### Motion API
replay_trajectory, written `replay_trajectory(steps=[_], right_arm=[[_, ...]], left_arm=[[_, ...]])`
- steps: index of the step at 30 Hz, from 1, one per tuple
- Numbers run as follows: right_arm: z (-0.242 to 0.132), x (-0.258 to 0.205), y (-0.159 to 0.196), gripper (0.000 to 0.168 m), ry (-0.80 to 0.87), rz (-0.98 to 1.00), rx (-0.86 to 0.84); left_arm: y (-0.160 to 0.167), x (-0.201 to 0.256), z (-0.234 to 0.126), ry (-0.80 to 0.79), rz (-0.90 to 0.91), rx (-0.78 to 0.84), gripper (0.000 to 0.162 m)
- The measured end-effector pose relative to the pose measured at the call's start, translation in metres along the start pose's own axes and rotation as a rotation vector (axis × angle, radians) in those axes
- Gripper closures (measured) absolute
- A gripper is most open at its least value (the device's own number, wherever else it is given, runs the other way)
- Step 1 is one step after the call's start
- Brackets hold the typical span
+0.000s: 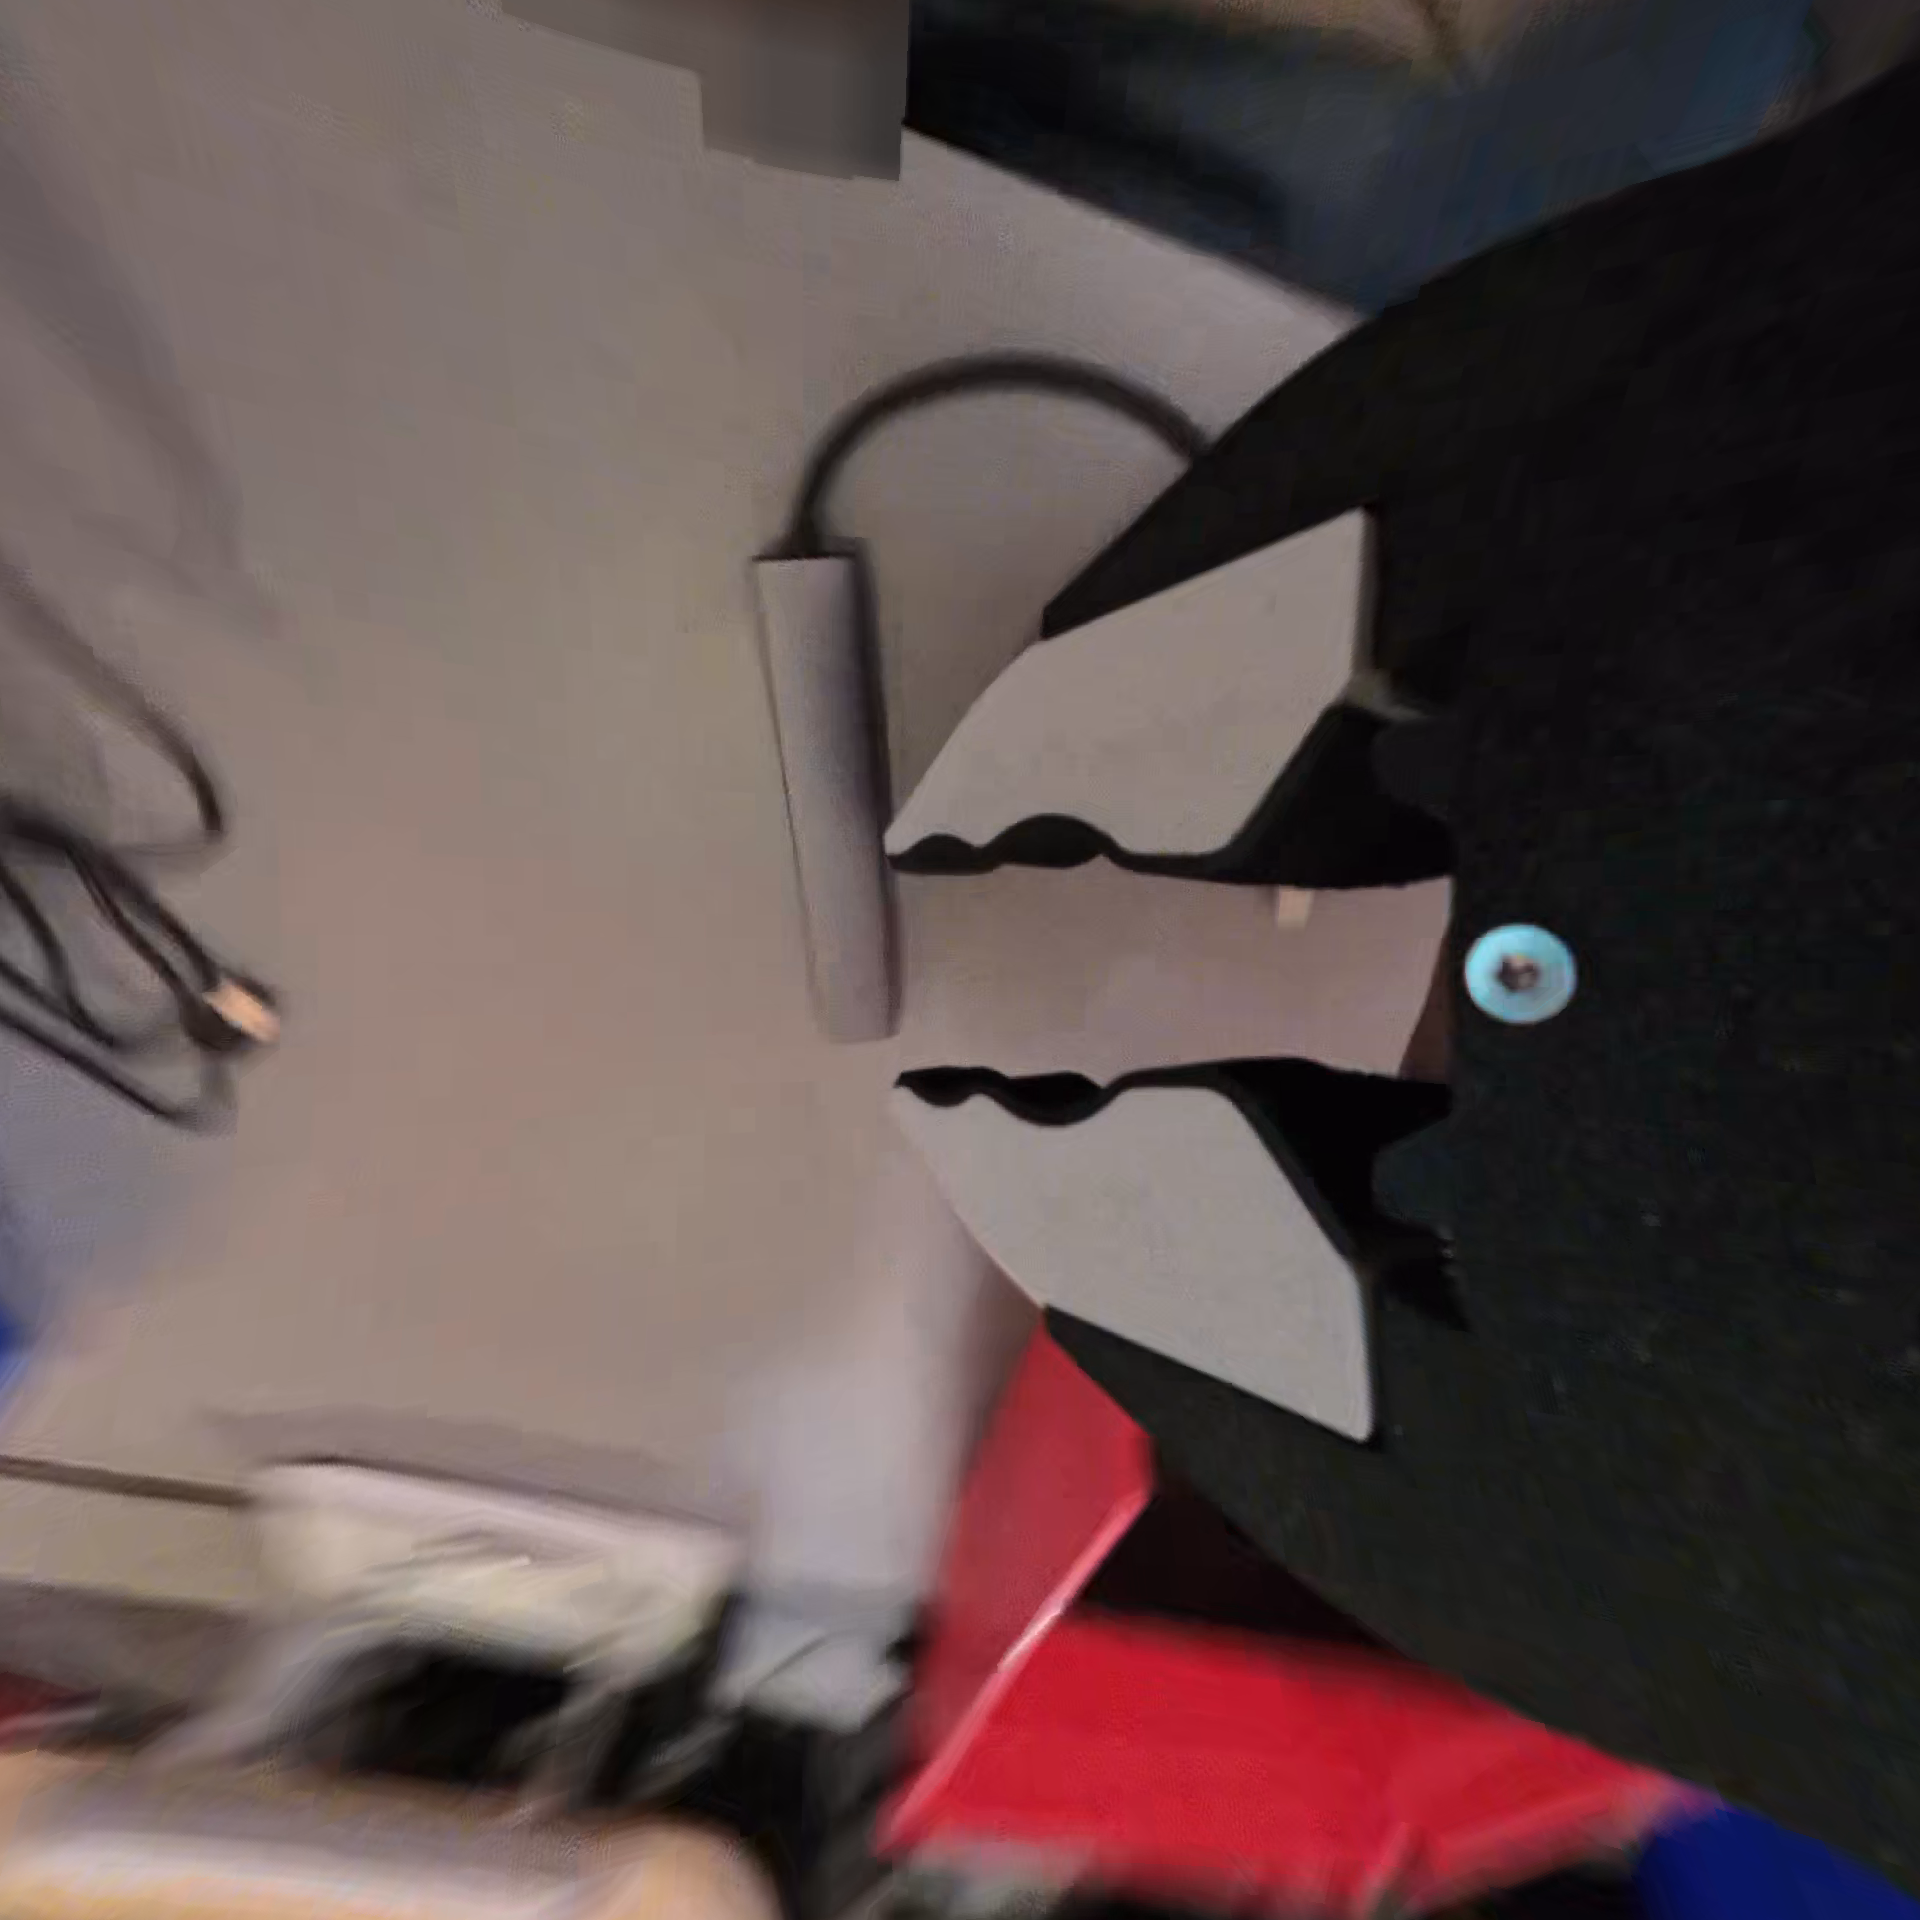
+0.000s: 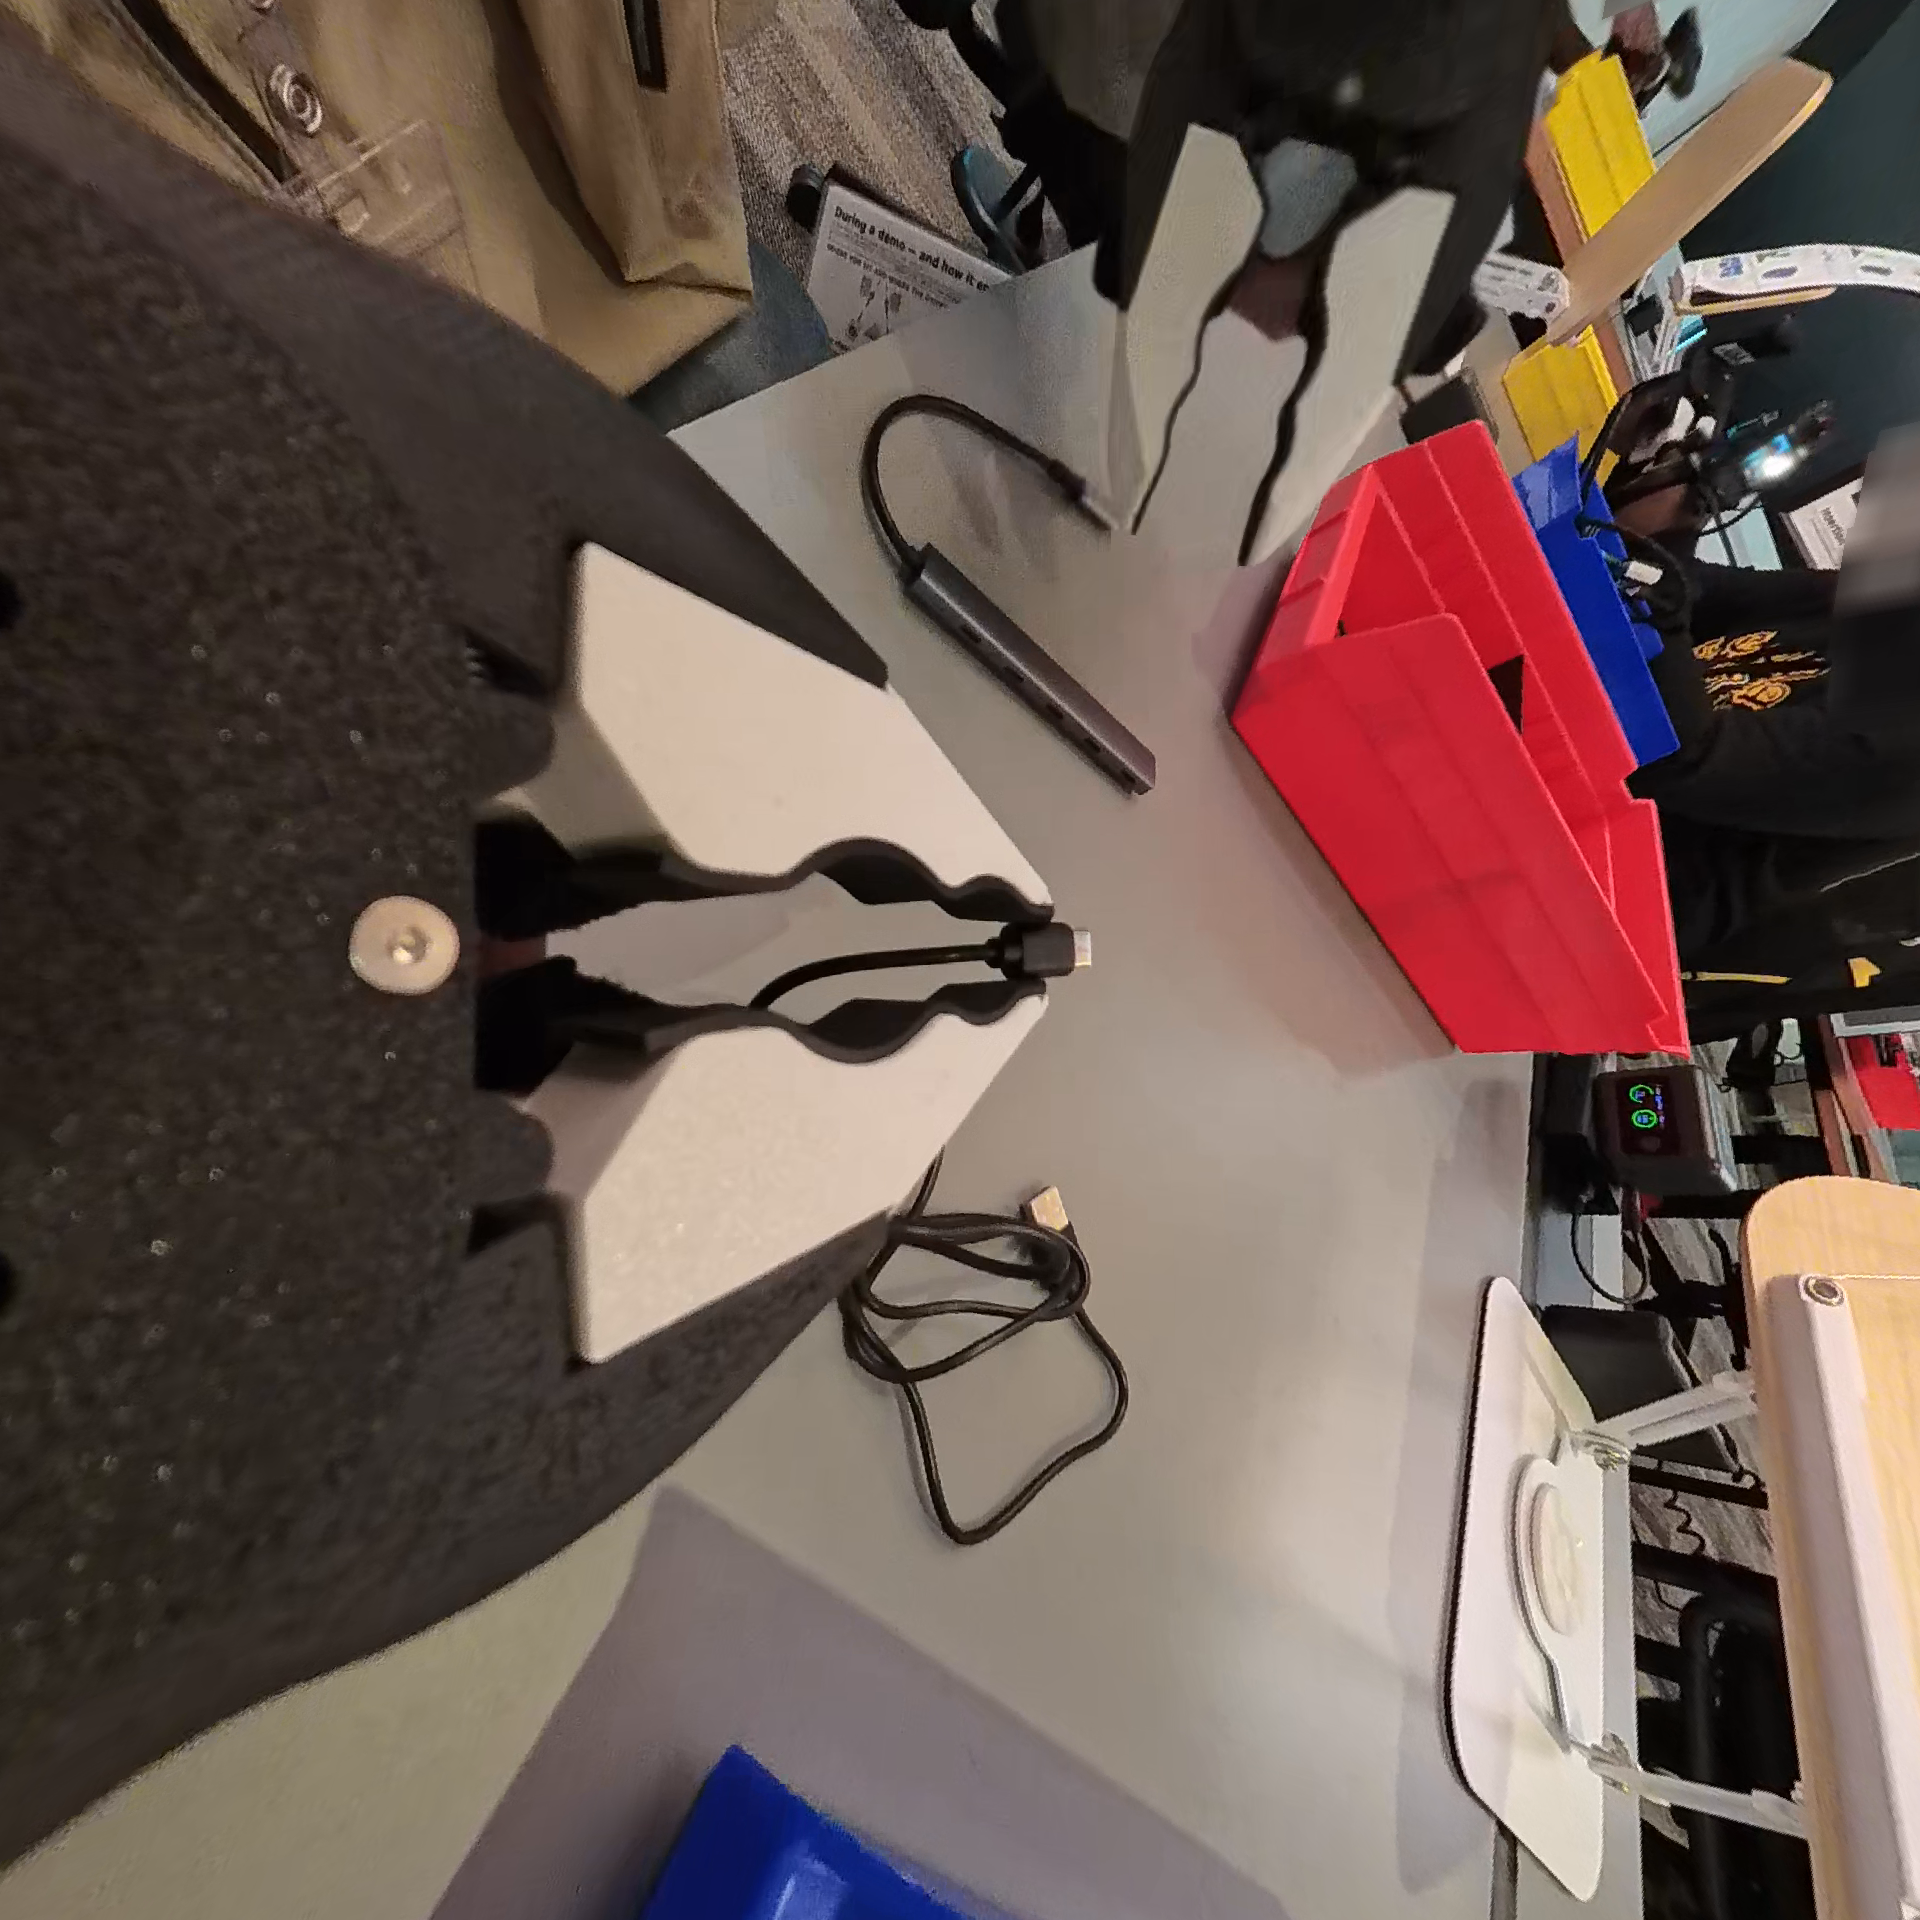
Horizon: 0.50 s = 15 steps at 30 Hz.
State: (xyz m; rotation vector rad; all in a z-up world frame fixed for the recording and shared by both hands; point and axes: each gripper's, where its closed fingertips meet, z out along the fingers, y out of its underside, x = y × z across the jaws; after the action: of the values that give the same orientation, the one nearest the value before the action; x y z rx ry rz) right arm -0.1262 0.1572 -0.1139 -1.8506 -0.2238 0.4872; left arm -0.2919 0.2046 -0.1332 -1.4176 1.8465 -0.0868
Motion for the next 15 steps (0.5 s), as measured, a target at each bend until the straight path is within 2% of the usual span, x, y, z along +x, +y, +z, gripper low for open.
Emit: replay_trajectory(steps=[2, 4, 5, 9, 13, 15], right_arm=[[0.001, -0.002, 0.0, 0.159, -0.006, -0.002, -0.003], [0.003, -0.004, 0.001, 0.159, -0.011, -0.009, -0.007], [0.004, -0.005, 0.001, 0.159, -0.014, -0.013, -0.01], [0.006, -0.008, -0.001, 0.159, -0.027, -0.021, -0.009], [0.008, -0.011, -0.002, 0.159, -0.044, -0.02, -0.007], [0.009, -0.013, -0.001, 0.159, -0.052, -0.025, -0.012]], left_arm=[[0.003, 0.025, 0.001, 0.124, -0.426, -0.081, 0.111], [-0.017, 0.05, 0.002, 0.214, -0.691, -0.045, 0.103], [-0.024, 0.055, 0.003, 0.195, -0.773, -0.03, 0.107], [-0.015, 0.063, 0.022, 0.004, -0.889, -0.144, 0.109], [-0.002, 0.073, 0.034, -0.034, -0.974, -0.204, 0.111], [-0.002, 0.071, 0.036, -0.049, -0.926, -0.173, 0.128]])
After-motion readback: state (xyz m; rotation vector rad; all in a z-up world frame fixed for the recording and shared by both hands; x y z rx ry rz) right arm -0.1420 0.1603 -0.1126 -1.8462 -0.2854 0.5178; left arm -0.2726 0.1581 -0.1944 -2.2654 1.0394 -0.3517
